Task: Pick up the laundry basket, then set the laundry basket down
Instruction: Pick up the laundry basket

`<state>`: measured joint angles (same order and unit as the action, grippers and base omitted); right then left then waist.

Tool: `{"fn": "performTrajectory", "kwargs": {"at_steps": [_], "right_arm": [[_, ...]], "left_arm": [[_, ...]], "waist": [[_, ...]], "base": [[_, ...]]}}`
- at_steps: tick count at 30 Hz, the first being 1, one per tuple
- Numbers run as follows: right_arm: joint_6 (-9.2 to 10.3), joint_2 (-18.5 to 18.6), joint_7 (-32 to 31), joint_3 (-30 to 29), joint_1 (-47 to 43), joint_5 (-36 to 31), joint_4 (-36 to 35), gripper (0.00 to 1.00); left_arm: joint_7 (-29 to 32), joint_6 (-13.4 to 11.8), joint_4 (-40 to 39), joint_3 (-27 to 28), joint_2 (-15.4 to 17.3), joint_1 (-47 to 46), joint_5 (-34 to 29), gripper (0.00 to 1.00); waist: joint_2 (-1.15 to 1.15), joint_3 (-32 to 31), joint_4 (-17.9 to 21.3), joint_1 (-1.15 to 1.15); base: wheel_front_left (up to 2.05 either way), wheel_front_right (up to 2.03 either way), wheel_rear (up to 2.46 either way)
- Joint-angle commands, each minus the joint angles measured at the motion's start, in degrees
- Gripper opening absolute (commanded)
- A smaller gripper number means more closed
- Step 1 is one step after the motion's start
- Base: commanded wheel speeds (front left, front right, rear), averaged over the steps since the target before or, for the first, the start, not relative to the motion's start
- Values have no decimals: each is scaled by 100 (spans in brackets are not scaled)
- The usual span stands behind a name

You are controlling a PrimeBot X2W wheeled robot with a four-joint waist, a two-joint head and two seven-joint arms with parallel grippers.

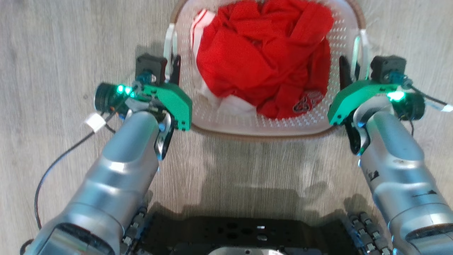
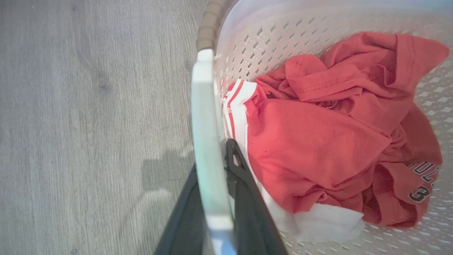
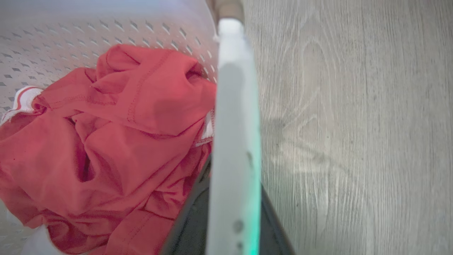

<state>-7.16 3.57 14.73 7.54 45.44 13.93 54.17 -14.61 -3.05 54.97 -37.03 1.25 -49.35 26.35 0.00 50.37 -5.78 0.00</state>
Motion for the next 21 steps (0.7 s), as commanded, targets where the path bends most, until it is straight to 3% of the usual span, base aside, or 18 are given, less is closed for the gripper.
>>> {"fn": "performTrajectory", "kwargs": {"at_steps": [1, 11, 21], "right_arm": [[-33, -69, 27, 185, -328, -9, 78, 0], [-33, -69, -2, 1051, -334, 779, 1059, 0], [-33, -69, -320, 1951, -469, 1707, 1377, 0]], "left_arm": [[-39, -14, -39, 47, 163, 169, 15, 0], [-39, -35, 474, -164, 163, 619, 375, 0], [-39, -16, 874, -428, 163, 924, 716, 0]], "waist": [[0, -186, 40, 0], [0, -944, 185, 0], [0, -1625, 291, 0]], "base": [[0, 0, 0], [0, 0, 0], [0, 0, 0]]}}
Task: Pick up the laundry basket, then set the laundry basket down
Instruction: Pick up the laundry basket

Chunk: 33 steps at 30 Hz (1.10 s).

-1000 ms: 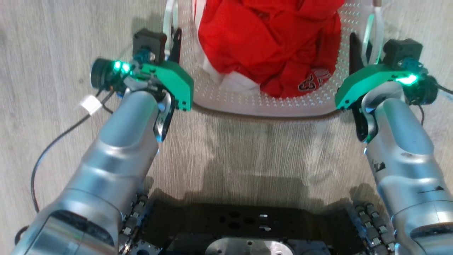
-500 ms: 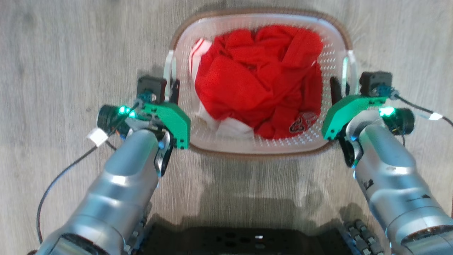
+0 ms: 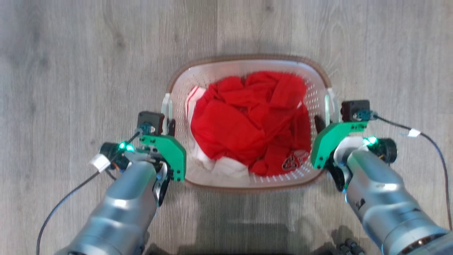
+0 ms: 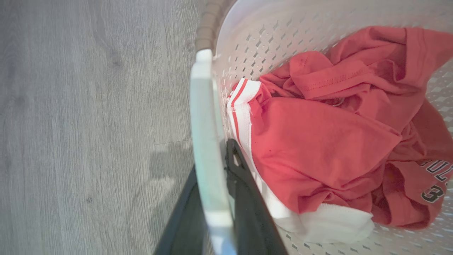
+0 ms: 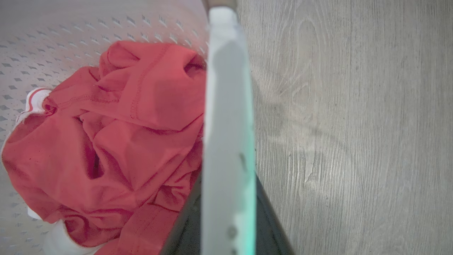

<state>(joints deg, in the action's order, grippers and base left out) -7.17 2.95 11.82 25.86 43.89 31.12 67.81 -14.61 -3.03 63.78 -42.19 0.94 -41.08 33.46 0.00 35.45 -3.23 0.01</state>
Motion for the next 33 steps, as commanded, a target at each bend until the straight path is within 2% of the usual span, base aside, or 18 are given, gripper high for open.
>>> {"fn": "performTrajectory", "kwargs": {"at_steps": [1, 17, 33], "right_arm": [[-32, -7, -67, 201, -349, 78, 18, 0], [-32, -7, -733, 1359, -1097, 1225, 70, 0], [-32, -7, -943, 2183, -1671, 2020, 125, 0]], "left_arm": [[-39, -18, 26, 57, 194, 135, 43, 0], [176, 72, 470, -616, 194, 852, 709, 0], [483, 118, 585, -1082, 194, 1407, 1120, 0]], "waist": [[0, -207, 46, -1], [0, -1560, 196, -1], [0, -2683, 283, -1]], "base": [[0, 0, 0], [0, 0, 0], [0, 0, 0]]}}
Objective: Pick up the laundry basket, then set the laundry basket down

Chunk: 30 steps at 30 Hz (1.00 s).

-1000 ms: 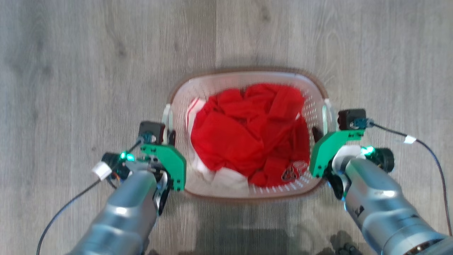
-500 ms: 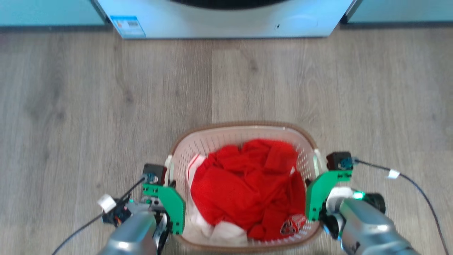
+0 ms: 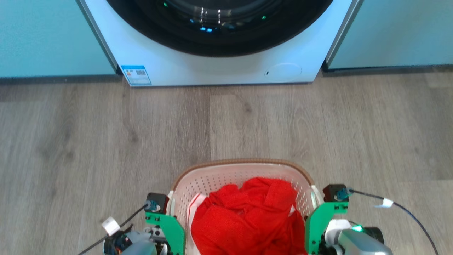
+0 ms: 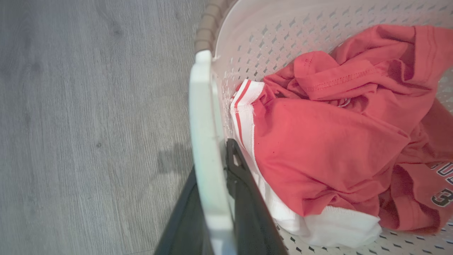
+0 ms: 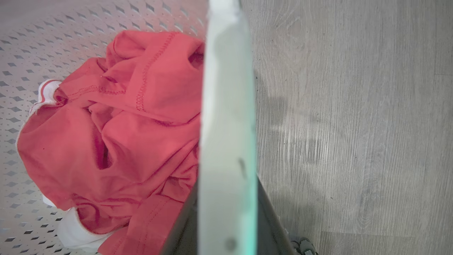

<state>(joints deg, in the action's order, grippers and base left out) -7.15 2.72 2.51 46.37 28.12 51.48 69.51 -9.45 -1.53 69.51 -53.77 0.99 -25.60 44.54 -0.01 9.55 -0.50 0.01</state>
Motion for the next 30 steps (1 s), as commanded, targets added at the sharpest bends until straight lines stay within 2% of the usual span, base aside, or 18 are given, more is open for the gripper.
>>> {"fn": "performTrajectory", "kwargs": {"at_steps": [1, 11, 30], "right_arm": [[-34, 16, -13, 171, -116, 22, -36, 0], [-34, 16, 33, 521, -234, 362, 2, 0], [-34, 16, 137, 976, -121, 788, 103, 0]], "left_arm": [[-20, -28, 18, 52, 188, -121, 29, 0], [-10, -26, 84, -136, 188, -6, 166, 0], [-66, -50, 127, -349, 188, -28, 402, 0]], "waist": [[1, -138, 12, -1], [1, -398, 10, -1], [1, -435, 41, -1]], "base": [[0, 0, 0], [0, 0, 0], [0, 0, 0]]}}
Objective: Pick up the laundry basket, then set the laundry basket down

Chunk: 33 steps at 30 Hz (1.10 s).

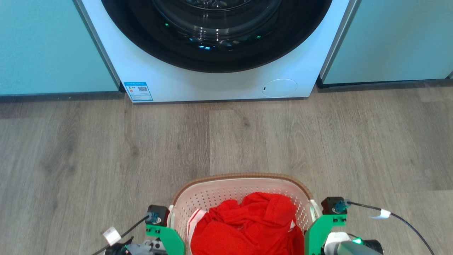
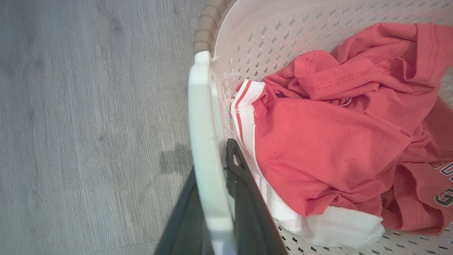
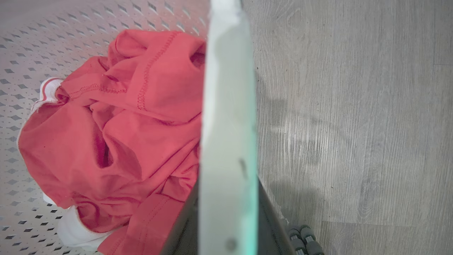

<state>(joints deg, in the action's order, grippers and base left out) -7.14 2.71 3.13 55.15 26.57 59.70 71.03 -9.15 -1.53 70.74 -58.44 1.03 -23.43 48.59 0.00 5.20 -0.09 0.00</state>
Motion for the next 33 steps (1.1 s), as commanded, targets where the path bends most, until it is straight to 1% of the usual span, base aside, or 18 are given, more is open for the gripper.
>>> {"fn": "performTrajectory", "kwargs": {"at_steps": [1, 33], "right_arm": [[-35, 17, 79, 119, 42, -11, -46, 0], [-35, 17, 261, 727, 289, 533, 32, 0]], "left_arm": [[-98, -51, 6, 107, 185, -249, 10, 0], [-187, -89, 103, -192, 185, -400, 316, 0]], "waist": [[0, 3, -1, 0], [0, 121, 41, 0]], "base": [[0, 0, 0], [0, 0, 0]]}}
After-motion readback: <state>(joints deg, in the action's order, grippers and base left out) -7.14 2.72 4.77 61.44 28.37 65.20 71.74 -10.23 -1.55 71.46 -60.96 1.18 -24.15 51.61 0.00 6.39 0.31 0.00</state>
